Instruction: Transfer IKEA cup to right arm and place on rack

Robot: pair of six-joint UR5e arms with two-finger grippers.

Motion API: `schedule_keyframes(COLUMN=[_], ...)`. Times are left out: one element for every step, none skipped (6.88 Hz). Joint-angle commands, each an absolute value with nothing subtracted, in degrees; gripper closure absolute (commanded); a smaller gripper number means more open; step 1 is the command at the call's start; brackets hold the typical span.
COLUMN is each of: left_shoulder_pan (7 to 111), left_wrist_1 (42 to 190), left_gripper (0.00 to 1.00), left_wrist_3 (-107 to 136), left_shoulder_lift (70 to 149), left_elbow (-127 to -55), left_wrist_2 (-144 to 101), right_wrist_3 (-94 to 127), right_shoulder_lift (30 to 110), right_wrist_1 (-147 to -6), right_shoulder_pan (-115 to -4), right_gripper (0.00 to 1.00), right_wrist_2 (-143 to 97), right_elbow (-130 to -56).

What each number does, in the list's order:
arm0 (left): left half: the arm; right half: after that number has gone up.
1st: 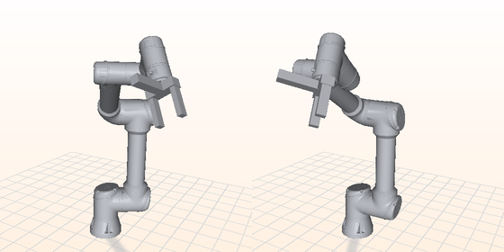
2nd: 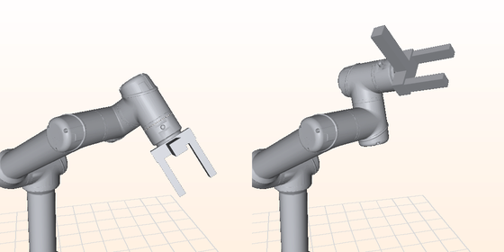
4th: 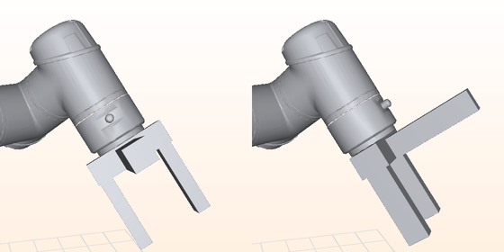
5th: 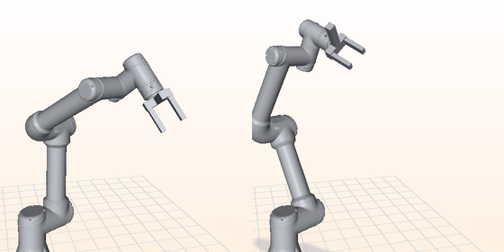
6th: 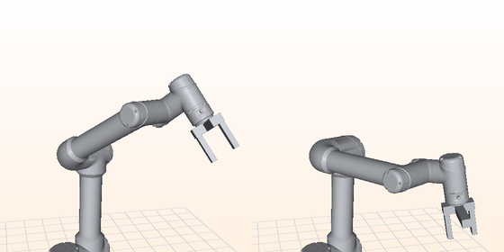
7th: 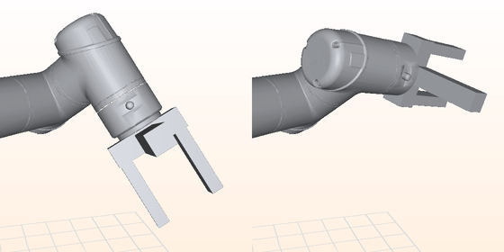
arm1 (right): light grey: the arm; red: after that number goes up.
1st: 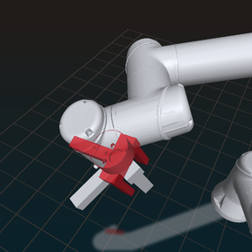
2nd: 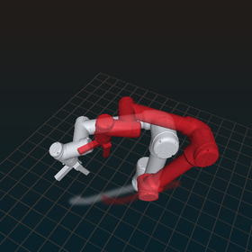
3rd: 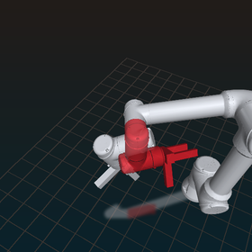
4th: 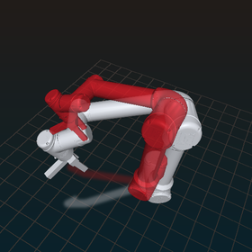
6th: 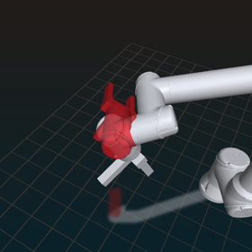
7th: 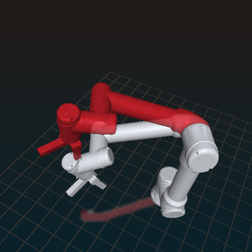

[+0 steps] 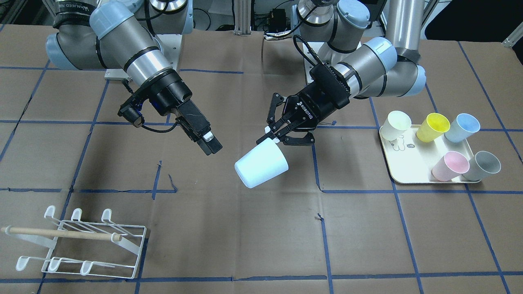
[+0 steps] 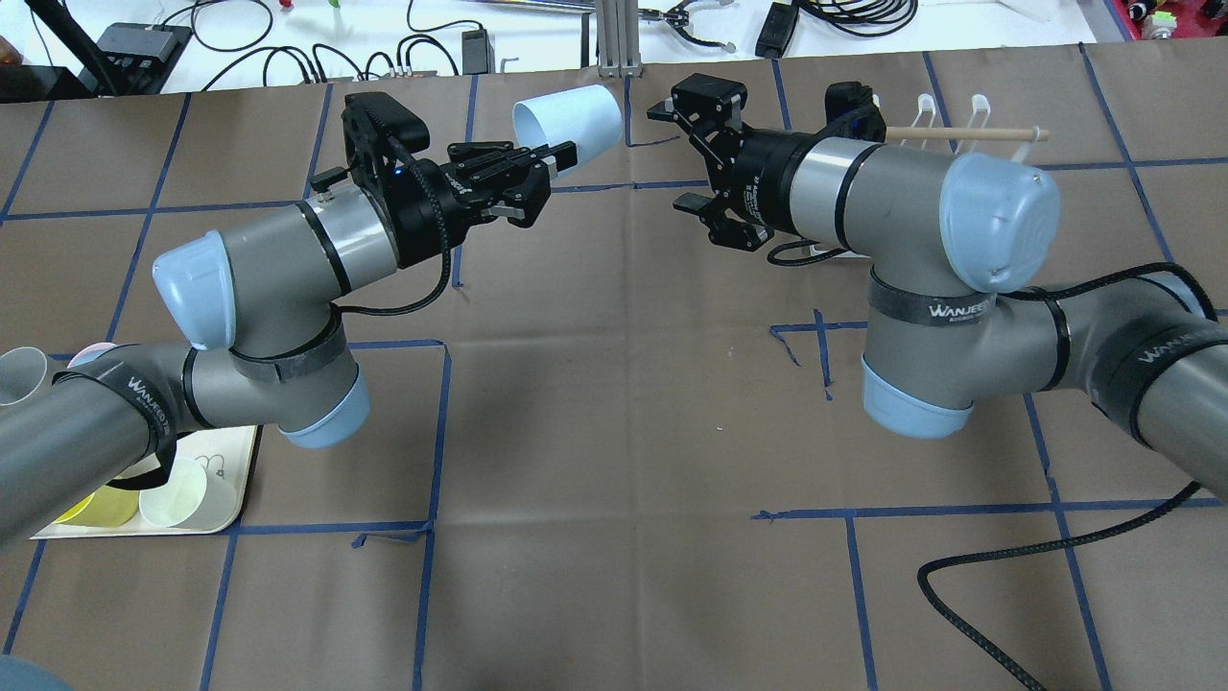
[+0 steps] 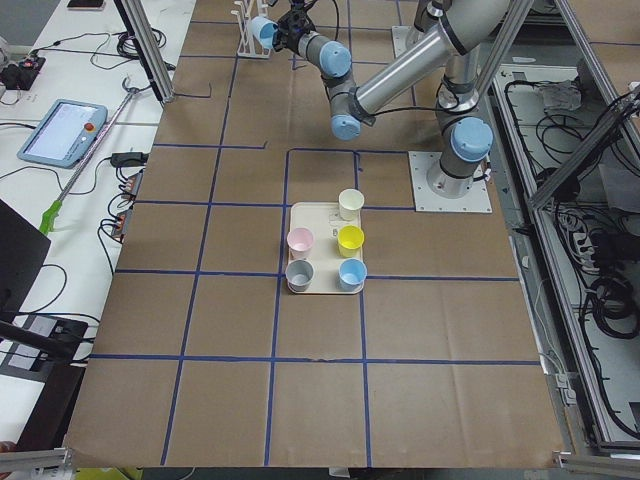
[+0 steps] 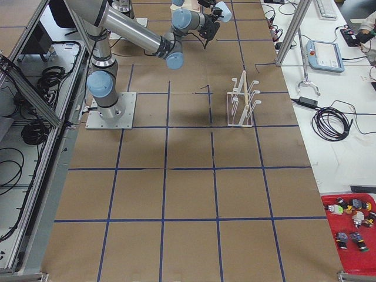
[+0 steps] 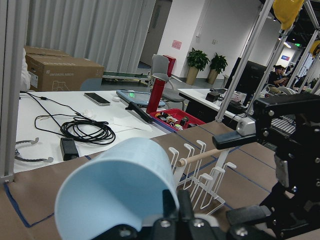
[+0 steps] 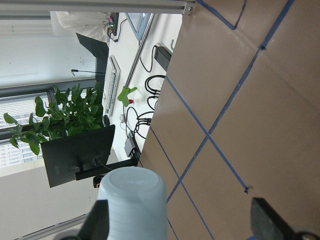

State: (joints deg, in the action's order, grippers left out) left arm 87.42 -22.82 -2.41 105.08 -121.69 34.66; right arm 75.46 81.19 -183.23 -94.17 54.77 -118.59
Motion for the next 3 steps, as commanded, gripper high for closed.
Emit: schedule_keyframes(left_shoulder_pan=[87.54,87.54,87.54], left_wrist_1=[-22.59,-22.59,-22.59], left_gripper=[0.96,0.96,0.96], left_wrist_3=[-2.29,-2.11,-1.94], left_shoulder_lift=[105.12,105.03,105.12], left_elbow=[-121.64,-121.64,-121.64], left_wrist_2=[34.72,34.72,34.72], right_wrist_3=[80.38,85.64,88.56], right_shoulder_lift=[79.55,78.06,75.61], right_wrist_1=[-186.50,-190.25,-192.28], right_shoulder_pan=[-95.18,-96.32,-97.72], right_gripper=[0.01,0.01,0.01], right_wrist_2=[54.32,54.40,54.49], right_elbow=[-117.07,-116.72,-115.85])
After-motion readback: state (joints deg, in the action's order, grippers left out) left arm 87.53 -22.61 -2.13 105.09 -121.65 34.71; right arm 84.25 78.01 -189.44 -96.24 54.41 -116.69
